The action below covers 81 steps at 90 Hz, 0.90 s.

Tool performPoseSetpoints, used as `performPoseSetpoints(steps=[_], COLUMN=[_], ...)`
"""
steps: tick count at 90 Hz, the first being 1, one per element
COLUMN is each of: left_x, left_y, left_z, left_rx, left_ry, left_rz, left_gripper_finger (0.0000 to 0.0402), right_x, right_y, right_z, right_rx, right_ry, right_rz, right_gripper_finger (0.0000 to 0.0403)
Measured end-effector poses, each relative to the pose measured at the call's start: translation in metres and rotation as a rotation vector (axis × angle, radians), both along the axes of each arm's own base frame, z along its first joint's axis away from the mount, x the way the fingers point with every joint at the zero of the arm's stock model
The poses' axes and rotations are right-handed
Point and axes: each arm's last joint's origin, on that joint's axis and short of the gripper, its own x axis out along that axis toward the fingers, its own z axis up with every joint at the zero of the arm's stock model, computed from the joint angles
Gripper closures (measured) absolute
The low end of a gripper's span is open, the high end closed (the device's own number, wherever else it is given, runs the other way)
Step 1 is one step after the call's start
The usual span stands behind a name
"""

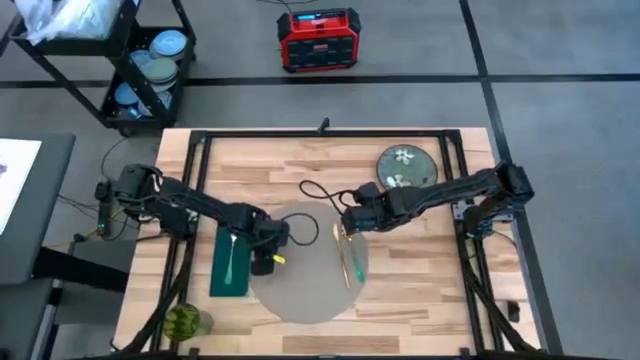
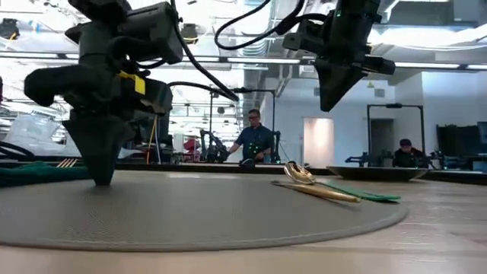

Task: Set table place
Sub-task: Adjust the gray table placemat, then put the green plate on the gray table placemat

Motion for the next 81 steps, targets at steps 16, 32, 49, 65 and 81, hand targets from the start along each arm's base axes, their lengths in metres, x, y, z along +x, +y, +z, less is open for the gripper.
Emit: performPoseSetpoints(steps=[16,32,49,65,81], left_x=[0.001,0.002,0.004,0.014,0.02], left_y=[0.01,0.017,0.019,0.016,0.019], left_z=[0.0,0.0,0.002,0.033,0.087], left_rx=[0.038,0.041,0.032,0.012,-0.031], left_ry=[-0.006,-0.009,0.0,-0.08,-0.277], left_rz=[0.04,0.077,0.124,0.128,0.167], left_gripper_finger=[0.0402,0.0402,0.0402,0.0402,0.0402], right_x=[0.001,0.001,0.001,-0.015,-0.061], right_y=[-0.008,-0.014,-0.018,-0.016,-0.033], right_z=[0.0,0.0,0.001,0.019,0.032], right_rx=[-0.012,-0.017,-0.027,-0.098,-0.152], right_ry=[0.019,0.028,0.027,-0.005,0.203], right_rz=[0.021,0.02,0.01,-0.048,-0.204], right_gripper_finger=[0.0403,0.0403,0.0403,0.04,0.0359])
